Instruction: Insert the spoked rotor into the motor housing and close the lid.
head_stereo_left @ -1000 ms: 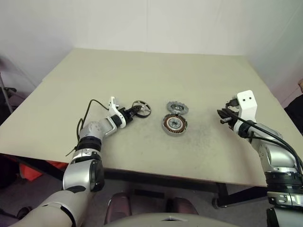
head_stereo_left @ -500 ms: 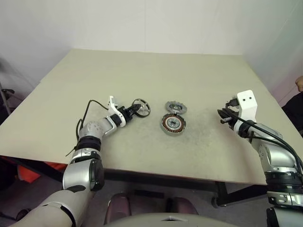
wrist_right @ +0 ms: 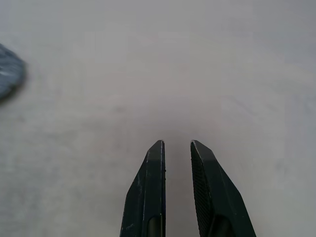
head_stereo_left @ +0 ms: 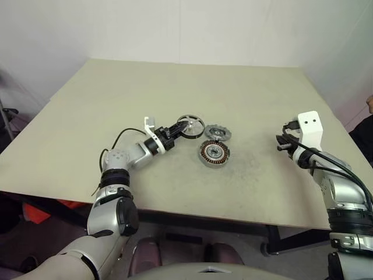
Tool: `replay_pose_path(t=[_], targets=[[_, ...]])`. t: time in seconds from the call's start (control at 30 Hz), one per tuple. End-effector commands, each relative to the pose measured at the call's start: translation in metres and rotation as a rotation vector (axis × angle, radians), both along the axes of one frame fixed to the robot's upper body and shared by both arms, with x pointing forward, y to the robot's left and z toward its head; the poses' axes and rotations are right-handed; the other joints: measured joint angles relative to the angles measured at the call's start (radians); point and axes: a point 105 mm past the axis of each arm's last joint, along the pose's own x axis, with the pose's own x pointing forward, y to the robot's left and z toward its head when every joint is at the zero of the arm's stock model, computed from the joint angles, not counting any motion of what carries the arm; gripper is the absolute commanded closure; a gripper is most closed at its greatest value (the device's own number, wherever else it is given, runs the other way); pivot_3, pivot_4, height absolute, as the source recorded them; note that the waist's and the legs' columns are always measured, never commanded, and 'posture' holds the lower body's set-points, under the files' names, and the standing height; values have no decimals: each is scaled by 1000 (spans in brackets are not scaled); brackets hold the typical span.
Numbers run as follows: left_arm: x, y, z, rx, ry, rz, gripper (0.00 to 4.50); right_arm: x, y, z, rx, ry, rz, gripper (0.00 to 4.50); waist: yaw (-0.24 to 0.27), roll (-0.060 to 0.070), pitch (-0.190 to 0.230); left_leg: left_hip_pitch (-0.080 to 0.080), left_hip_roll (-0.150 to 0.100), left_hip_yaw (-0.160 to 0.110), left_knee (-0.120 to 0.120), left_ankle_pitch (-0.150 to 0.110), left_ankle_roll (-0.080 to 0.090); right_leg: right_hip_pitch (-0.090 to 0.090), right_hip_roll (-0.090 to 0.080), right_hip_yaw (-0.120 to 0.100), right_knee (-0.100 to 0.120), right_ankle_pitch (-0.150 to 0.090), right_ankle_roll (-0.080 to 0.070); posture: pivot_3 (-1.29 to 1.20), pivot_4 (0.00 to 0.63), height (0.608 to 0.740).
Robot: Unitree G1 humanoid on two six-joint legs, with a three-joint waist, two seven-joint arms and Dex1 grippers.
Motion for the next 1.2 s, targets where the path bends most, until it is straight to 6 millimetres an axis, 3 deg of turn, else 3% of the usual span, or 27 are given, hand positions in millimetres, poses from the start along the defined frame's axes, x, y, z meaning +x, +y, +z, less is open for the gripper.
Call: replay_pose_path(t=[0.03,0.47,0.83,1.07,1.2], targets=[[-2,-18,16,18,-49,-74,4065,-1,-6,12,-22,-36,-23,3667,0,0,0,0,0,0,0,0,0,0,0,0,0,0,0,0,0,740],[-11,-56,-12,121,5,-183,4065,-11,-1,11,-10,-50,-26,3667,0,0,0,-1,0,0,0,-1,2,0,0,0,-1,0,0,0,0,740],[-9,-56,-28,206,11,-167,4065,-9,0,14,-9,-59,-23,3667,1,0,0,0,0,0,0,-2,3,1,0,0,-1,0,0,0,0,740],[-5,-48,-22,202,-23,-157,1815,-8,1,13,-8,-59,-17,3667,1,1,0,1,-1,0,0,-2,4,4,0,0,-1,0,0,0,0,740],[-1,-38,-17,214,-47,-137,1815,-7,3,13,-6,-61,-11,3667,-2,1,-1,2,-1,0,0,-2,4,4,-1,0,-1,0,0,0,0,740]])
